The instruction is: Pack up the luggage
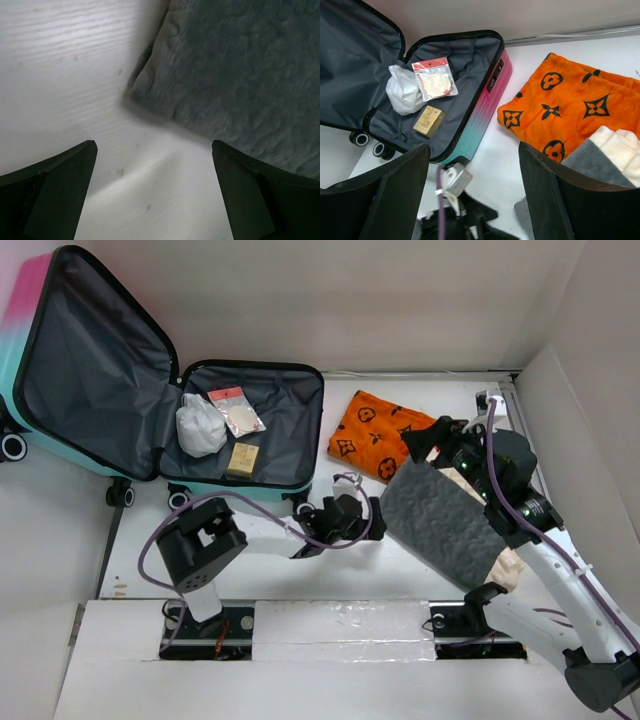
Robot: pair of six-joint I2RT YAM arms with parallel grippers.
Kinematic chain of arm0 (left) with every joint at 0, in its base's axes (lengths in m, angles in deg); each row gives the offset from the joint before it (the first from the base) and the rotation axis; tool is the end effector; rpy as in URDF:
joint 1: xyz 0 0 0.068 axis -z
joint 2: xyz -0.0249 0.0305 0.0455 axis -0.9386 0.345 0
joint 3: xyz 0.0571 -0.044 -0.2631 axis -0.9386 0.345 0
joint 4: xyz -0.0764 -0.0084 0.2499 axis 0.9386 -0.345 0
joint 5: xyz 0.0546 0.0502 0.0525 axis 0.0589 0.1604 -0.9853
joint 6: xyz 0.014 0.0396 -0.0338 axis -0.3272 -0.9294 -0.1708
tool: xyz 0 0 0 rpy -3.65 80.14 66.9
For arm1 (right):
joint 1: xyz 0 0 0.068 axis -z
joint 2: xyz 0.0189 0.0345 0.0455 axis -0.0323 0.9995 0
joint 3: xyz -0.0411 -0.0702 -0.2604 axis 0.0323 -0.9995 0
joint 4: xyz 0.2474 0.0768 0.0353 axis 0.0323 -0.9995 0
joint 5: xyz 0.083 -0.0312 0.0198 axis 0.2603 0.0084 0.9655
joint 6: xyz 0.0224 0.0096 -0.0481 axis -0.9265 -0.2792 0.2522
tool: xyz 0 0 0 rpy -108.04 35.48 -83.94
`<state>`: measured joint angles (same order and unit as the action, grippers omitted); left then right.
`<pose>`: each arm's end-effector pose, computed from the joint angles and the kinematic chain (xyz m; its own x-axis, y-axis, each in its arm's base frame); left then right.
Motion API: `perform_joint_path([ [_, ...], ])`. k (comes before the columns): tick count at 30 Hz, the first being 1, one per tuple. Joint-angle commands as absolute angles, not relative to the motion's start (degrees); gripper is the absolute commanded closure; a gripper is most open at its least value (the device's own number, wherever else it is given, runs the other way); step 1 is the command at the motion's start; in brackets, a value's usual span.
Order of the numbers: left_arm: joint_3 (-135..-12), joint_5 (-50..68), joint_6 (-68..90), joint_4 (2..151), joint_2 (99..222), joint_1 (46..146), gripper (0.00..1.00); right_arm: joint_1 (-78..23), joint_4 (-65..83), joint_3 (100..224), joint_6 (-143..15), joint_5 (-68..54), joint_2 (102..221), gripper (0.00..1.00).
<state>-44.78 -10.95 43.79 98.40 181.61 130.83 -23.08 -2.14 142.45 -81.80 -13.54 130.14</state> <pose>0.1714 -0.2943 0.1650 -0.7037 -0.1407 -0.6965 0.3892 0.7437 -0.5435 0.1761 0.0824 0.3928 -0.2535 0.3449 -0.9038 -0.3625 0.8323 0.4193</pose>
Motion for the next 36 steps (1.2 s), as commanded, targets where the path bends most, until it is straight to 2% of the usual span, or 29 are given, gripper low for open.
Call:
perform_joint_path([
  [1,-50.7,-7.4,46.5,102.9,186.8,129.8,0.03,-23.9,1.4,142.6,-81.4,-13.9,129.7,0.22],
  [6,-56.9,-5.7,46.5,102.3,195.9,127.7,0.06,-23.9,1.4,142.1,-80.9,-14.4,128.6,0.22],
  [10,-59.7,-6.3,44.8,100.5,198.6,127.6,0.14,-24.4,1.4,142.1,-80.9,-15.0,128.6,0.22],
  [14,-60.3,-7.6,43.3,100.5,200.1,127.6,0.30,-24.4,1.4,142.6,-80.9,-15.0,128.6,0.22],
  [15,-61.1,-7.6,42.7,100.5,200.1,127.6,0.37,-24.4,2.1,142.6,-80.9,-15.0,128.6,0.22],
  [19,-61.7,-7.6,40.4,101.6,200.9,127.6,0.95,-24.4,2.1,142.6,-80.9,-14.4,128.6,0.22],
  [20,-62.3,-7.6,39.8,101.6,200.1,127.6,1.00,-24.4,2.1,142.6,-80.9,-14.4,128.6,0.22],
  [28,-70.5,-0.6,28.8,96.5,186.5,127.6,1.00,-24.4,1.6,143.8,-79.8,-18.3,124.2,0.22],
  [36,-94.9,4.1,16.1,80.0,183.7,124.9,1.00,-24.4,0.9,148.2,-79.3,-22.2,119.7,0.21],
])
